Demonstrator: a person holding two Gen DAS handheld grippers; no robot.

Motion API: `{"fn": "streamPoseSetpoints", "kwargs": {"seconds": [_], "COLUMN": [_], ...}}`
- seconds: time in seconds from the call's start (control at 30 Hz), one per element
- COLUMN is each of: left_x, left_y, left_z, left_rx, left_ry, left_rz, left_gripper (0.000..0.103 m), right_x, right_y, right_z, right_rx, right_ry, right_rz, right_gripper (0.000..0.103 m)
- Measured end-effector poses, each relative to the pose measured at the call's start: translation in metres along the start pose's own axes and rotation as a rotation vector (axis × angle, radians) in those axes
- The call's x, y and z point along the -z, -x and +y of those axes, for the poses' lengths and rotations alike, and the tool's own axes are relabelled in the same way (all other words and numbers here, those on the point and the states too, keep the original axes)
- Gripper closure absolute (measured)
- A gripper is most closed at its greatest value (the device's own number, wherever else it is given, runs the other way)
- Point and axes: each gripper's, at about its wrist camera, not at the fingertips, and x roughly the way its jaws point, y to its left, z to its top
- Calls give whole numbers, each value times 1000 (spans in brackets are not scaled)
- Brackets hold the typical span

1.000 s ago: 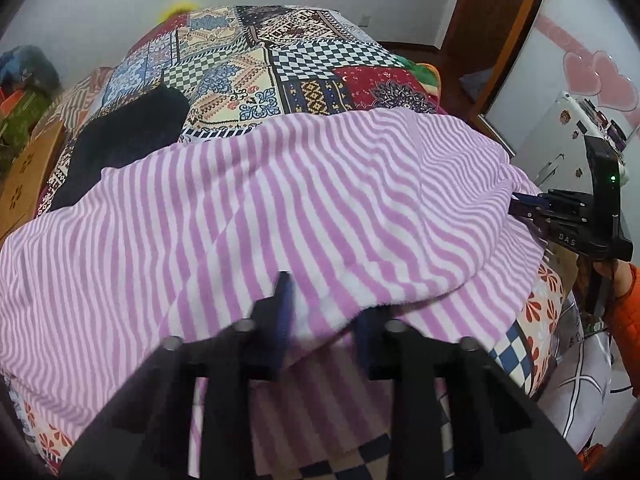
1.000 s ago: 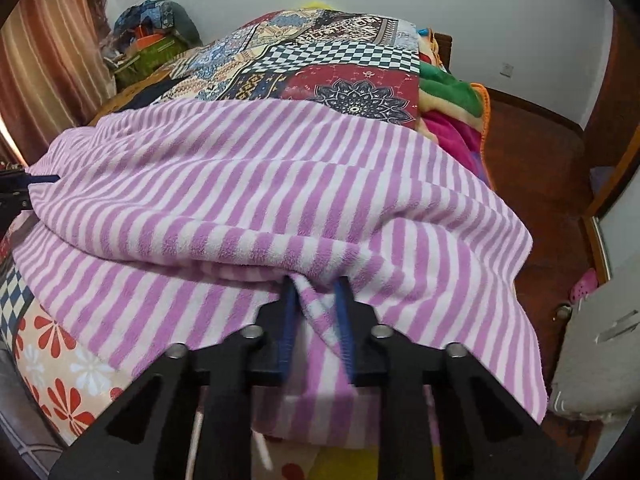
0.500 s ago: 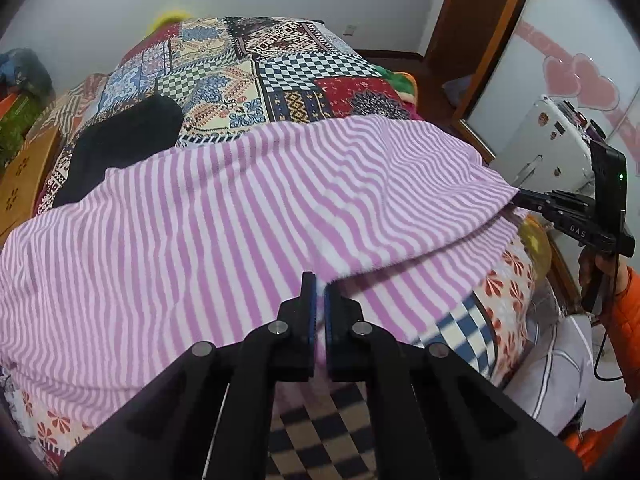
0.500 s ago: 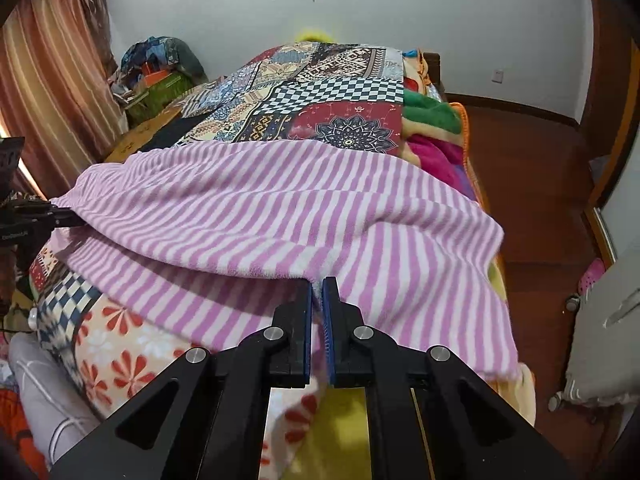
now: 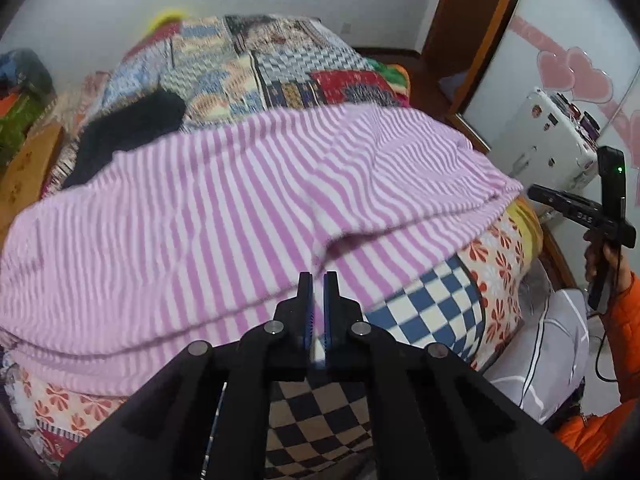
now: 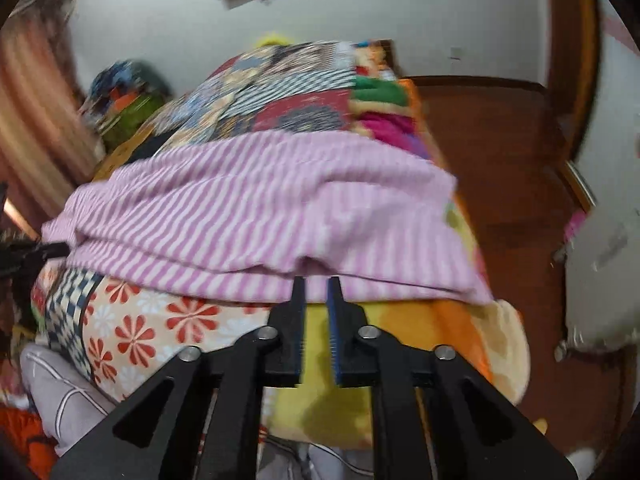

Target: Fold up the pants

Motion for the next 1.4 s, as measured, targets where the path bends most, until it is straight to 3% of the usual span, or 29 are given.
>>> {"fn": "streamPoseSetpoints", "kwargs": {"seconds": [0.07, 0.13, 0.3, 0.43, 0.63, 0.7, 0.77, 0.83, 0.9, 0.97, 1.03, 1.2, 1.4], "left_x": [-4, -6, -4, 0, -9, -13, -15, -18, -20, -23, -26, -29, -28], "left_y": [3, 1, -17, -27, -36, -40, -43, -46, -48, -49, -50, -46, -33], "left_z": [3, 8, 16, 11, 11, 12, 11, 10, 8, 5, 3, -4, -15], "left_rx": [-17, -35, -31, -58, -71, -76, -84, -94, -94, -118, -134, -138, -125], "left_ry": [3, 17, 43, 15, 9, 14, 16, 16, 13, -1, -13, -36, -59], "left_rz": [-12, -12, 42, 45, 43, 41, 36, 32, 33, 27, 24, 9, -2], "left_gripper": [90, 79, 68, 52, 51, 51, 51, 53, 62, 82, 93, 101, 101], "right_x": [0, -1, -3, -5, 3, 6, 5, 4, 2, 2, 0, -5, -8], "right_y": [8, 15, 6, -16, -45, -46, -47, -46, -42, -40, -36, -26, -14], "right_z": [-13, -28, -52, -63, -78, -80, -79, -76, -73, -71, -71, -71, -79], "right_rx": [43, 86, 131, 145, 101, 78, 56, 54, 59, 64, 71, 99, 126], "right_ry": [-44, -83, -160, -209, -292, -311, -314, -301, -274, -256, -247, -229, -217], "right_rz": [-23, -50, -45, -15, 8, -14, -25, -41, -64, -84, -107, -160, -188], "right_gripper": [62, 57, 57, 56, 56, 61, 76, 86, 89, 91, 91, 93, 93]}}
